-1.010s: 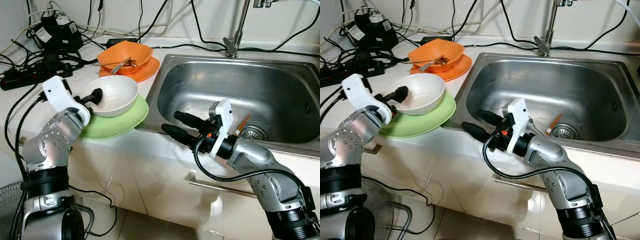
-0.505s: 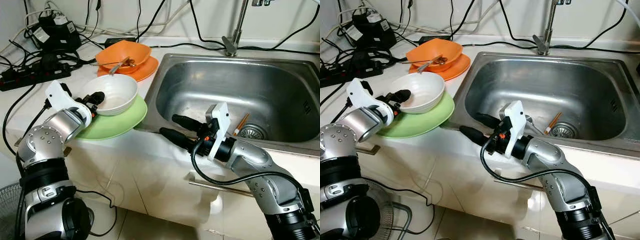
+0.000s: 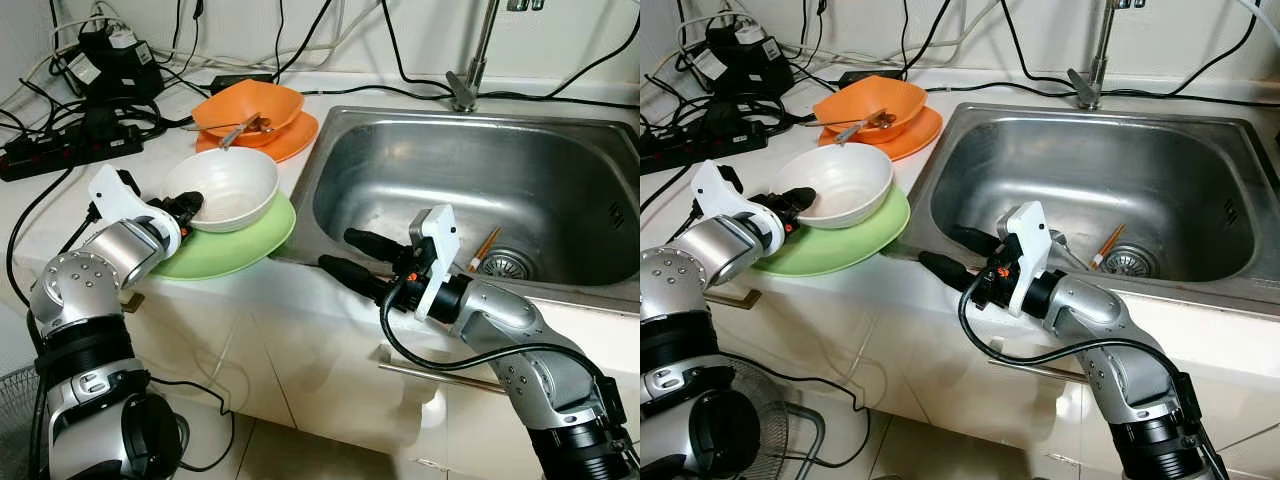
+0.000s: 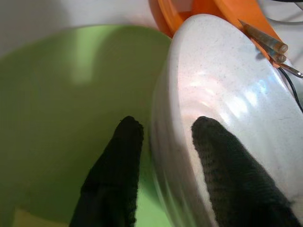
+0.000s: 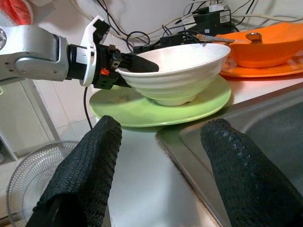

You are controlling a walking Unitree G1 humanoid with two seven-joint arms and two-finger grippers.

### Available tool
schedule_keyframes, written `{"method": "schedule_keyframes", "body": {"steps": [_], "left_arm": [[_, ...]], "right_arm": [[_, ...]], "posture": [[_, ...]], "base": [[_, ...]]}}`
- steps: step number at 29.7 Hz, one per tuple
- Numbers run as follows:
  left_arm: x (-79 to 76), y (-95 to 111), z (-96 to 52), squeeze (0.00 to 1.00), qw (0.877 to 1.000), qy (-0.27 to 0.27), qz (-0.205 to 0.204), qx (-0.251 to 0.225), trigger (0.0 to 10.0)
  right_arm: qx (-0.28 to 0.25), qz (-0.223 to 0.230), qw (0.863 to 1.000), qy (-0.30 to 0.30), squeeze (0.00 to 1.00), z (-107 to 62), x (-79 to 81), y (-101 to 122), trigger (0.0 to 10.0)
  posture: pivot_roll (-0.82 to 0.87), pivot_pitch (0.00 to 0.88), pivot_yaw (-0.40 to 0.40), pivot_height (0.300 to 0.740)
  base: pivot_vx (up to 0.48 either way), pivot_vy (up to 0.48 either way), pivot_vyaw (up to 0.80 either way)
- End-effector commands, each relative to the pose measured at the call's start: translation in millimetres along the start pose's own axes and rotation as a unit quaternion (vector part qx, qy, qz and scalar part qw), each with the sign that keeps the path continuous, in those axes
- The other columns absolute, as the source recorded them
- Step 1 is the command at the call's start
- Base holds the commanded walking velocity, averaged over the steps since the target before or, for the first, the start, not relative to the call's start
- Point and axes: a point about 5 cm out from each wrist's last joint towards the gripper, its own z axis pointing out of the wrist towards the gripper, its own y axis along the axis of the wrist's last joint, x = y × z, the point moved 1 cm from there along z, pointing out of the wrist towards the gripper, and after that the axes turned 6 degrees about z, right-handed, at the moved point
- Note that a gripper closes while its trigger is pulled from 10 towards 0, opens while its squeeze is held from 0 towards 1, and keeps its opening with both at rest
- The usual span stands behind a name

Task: Kitchen organization

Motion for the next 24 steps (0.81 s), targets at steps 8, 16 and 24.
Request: {"method": "schedule_keyframes", "body": {"steps": [8,16,24], "left_arm": [[0.7,3.2,-1.3,0.00,1.000,0.007,-0.004,-0.001,0.0],[0.7,2.9,-2.9,0.00,1.000,0.007,-0.004,-0.004,0.0],[-2.8,1.0,-4.5,0.00,1.000,-0.010,0.027,-0.008,0.0]], "right_arm": [[-0.006,-0.006,1.000,0.005,0.00,4.1,1.0,1.8,10.0],[-0.008,-0.007,1.000,0.005,0.00,6.0,0.9,1.6,10.0],[-0.011,-0.008,1.000,0.002,0.00,6.9,-0.2,1.8,10.0]], "posture": [[-0.05,0.033,0.130,0.740],[-0.05,0.027,0.130,0.740],[-0.05,0.023,0.130,0.740]], "base": [[0.000,0.000,0.00],[0.000,0.000,0.00],[0.000,0.000,0.00]]}}
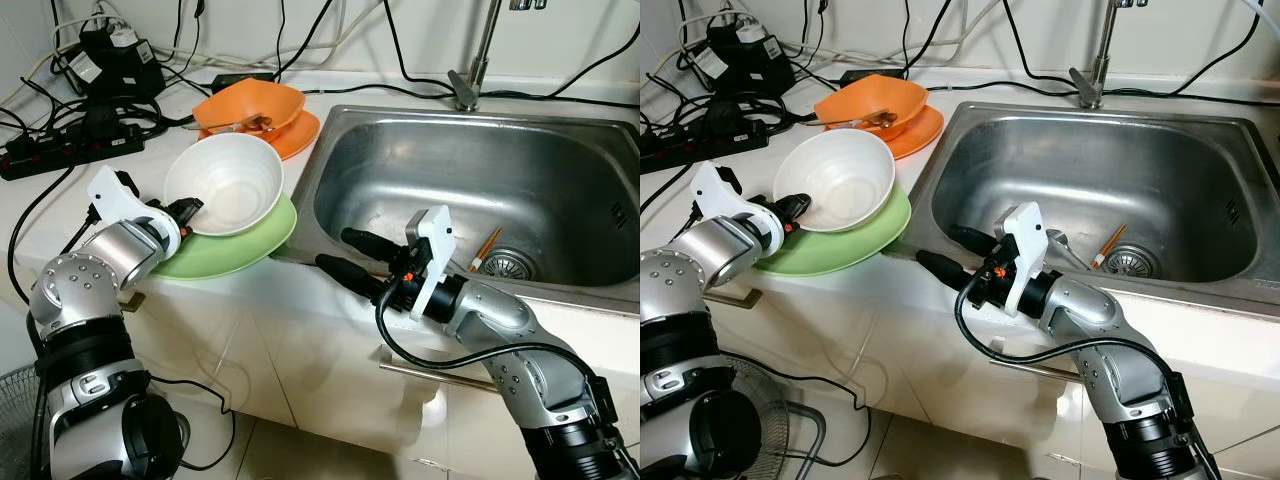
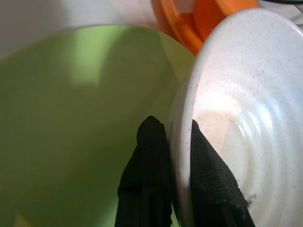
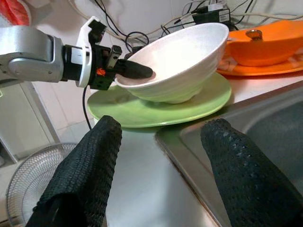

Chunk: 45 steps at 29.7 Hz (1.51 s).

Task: Kitchen organization

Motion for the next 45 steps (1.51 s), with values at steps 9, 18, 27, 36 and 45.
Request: {"method": "schedule_keyframes", "body": {"steps": [9,18,27,36,45], "left_arm": [[-20.1,-4.3,-7.8,0.00,0.993,-0.068,0.081,-0.061,0.0],[-39.1,-15.5,-16.8,0.00,0.971,-0.134,0.154,-0.127,0.0],[-62.5,-26.1,-24.5,0.00,0.942,-0.197,0.212,-0.169,0.0],[-69.6,-42.0,-22.8,0.00,0.931,-0.225,0.235,-0.166,0.0],[-73.4,-50.1,-21.3,0.00,0.924,-0.235,0.252,-0.163,0.0]], "right_arm": [[-0.011,-0.006,1.000,0.000,0.00,4.5,-1.5,6.4,10.0],[-0.008,0.006,0.998,-0.057,0.00,8.0,-15.7,7.7,10.0],[-0.048,0.080,0.988,-0.125,0.00,13.1,-36.5,18.6,10.0],[-0.059,0.103,0.985,-0.125,0.00,18.2,-37.4,23.5,10.0],[-0.081,0.162,0.978,-0.104,0.00,18.9,-35.5,30.5,10.0]], "posture": [[-0.05,0.026,0.123,0.740],[-0.05,0.027,0.118,0.740],[-0.05,0.027,0.112,0.740],[-0.05,0.028,0.111,0.740],[-0.06,0.033,0.111,0.740]], "base": [[0.000,0.000,0.00],[0.000,0.000,0.00],[0.000,0.000,0.00],[0.000,0.000,0.00],[0.000,0.000,0.00]]}}
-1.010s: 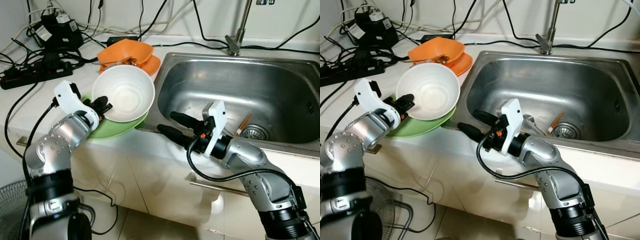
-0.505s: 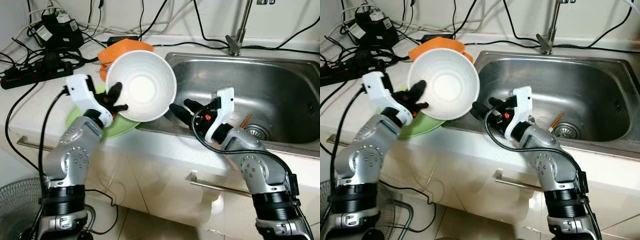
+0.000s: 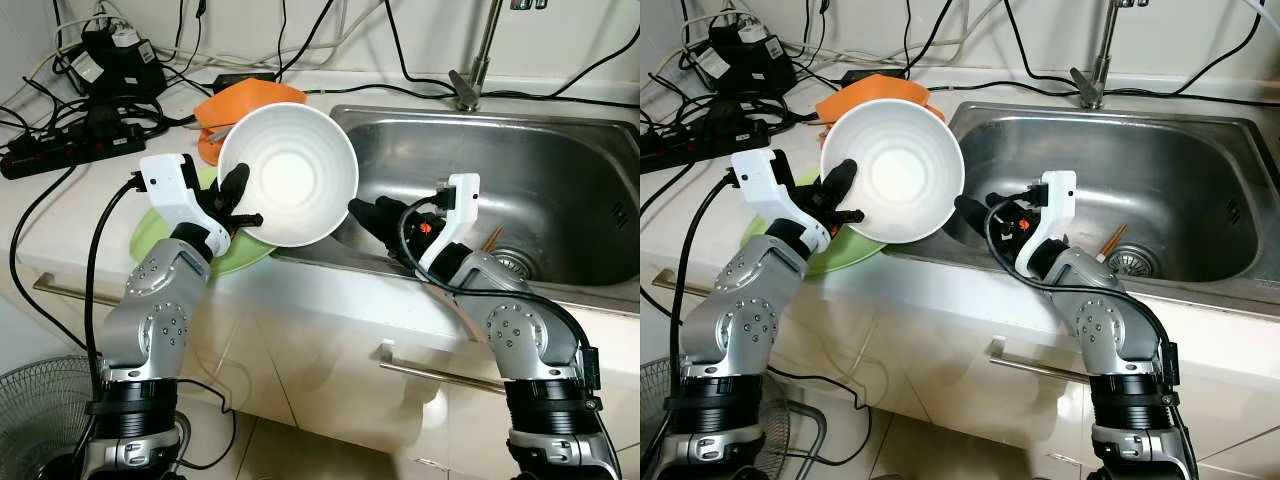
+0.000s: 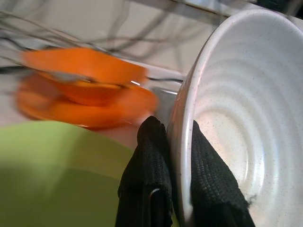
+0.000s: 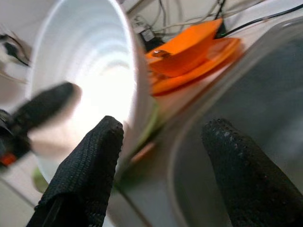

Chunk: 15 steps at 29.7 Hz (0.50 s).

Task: Kitchen organization

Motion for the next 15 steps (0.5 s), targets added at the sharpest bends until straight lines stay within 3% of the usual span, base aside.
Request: {"method": "schedule_keyframes", "body": {"steps": [1,6,14,15], "left_arm": [[-7.9,0.7,0.9,0.00,1.000,-0.024,0.003,-0.004,0.0],[-6.3,1.5,0.9,0.00,1.000,-0.022,0.004,-0.008,0.0],[-8.7,2.9,0.4,0.00,1.000,-0.026,0.005,-0.012,0.0],[-9.0,3.3,0.1,0.00,1.000,-0.027,0.005,-0.013,0.0]], "right_arm": [[-0.004,0.008,1.000,0.021,0.00,5.3,8.9,5.4,10.0],[-0.050,0.035,0.995,0.082,0.00,-0.9,22.0,18.5,10.0],[-0.024,0.032,0.997,0.060,0.00,1.8,16.8,10.1,10.0],[-0.017,0.031,0.998,0.053,0.00,2.2,15.0,8.1,6.2]], "posture": [[-0.06,0.033,0.111,0.740],[-0.06,0.035,0.111,0.740],[-0.05,0.034,0.108,0.740],[-0.05,0.034,0.109,0.740]], "base": [[0.000,0.000,0.00],[0.000,0.000,0.00],[0.000,0.000,0.00],[0.000,0.000,0.00]]}}
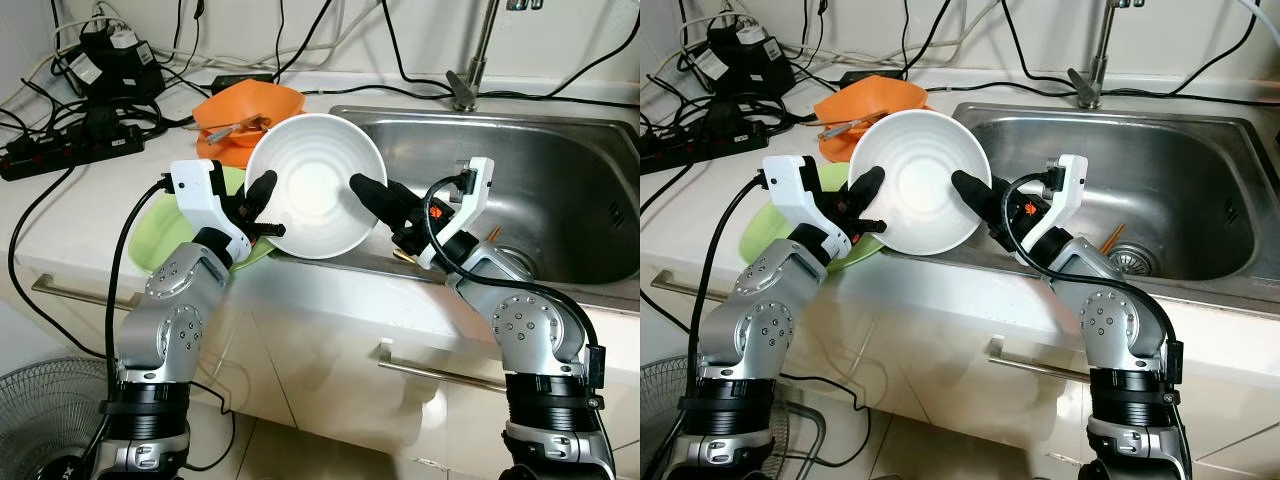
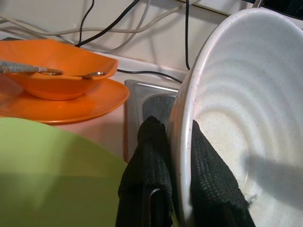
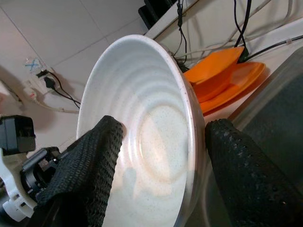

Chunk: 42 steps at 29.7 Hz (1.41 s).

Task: Kitchen organization

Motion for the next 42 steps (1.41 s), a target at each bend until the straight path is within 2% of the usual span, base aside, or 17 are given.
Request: {"method": "schedule_keyframes", "body": {"steps": [1,2,16,30,41,42], "left_arm": [[-1.1,7.1,-1.8,0.00,1.000,-0.005,0.008,-0.016,0.0],[-1.1,7.2,-1.8,0.00,1.000,-0.005,0.009,-0.016,0.0],[-7.8,10.3,-1.6,0.00,0.999,-0.024,0.012,-0.024,0.0],[-23.4,10.6,-2.8,0.00,0.996,-0.077,0.026,-0.029,0.0],[-30.4,12.7,-4.0,0.00,0.994,-0.099,0.025,-0.037,0.0],[-32.1,12.2,-4.5,0.62,0.993,-0.106,0.026,-0.035,3.3]], "right_arm": [[0.028,-0.001,1.000,0.001,0.00,4.9,2.5,-7.4,3.0],[0.034,-0.002,0.999,-0.008,0.00,4.8,0.2,-8.9,0.0],[0.056,-0.004,0.998,-0.033,0.00,5.7,-6.2,-15.5,0.0],[0.096,0.000,0.993,-0.075,0.00,6.4,-16.3,-23.3,0.0],[0.102,0.034,0.990,-0.091,0.00,5.5,-22.0,-25.4,0.0],[0.099,0.040,0.990,-0.091,0.00,5.7,-22.0,-24.8,0.0]], "posture": [[-0.05,0.034,0.109,0.740],[-0.05,0.034,0.108,0.740],[-0.05,0.030,0.105,0.740],[-0.05,0.026,0.103,0.740],[-0.05,0.027,0.104,0.740],[-0.05,0.027,0.104,0.740]], "base": [[0.000,0.000,0.00],[0.000,0.000,0.00],[0.000,0.000,0.00],[0.000,0.000,0.00],[0.000,0.000,0.00],[0.000,0.000,0.00]]}}
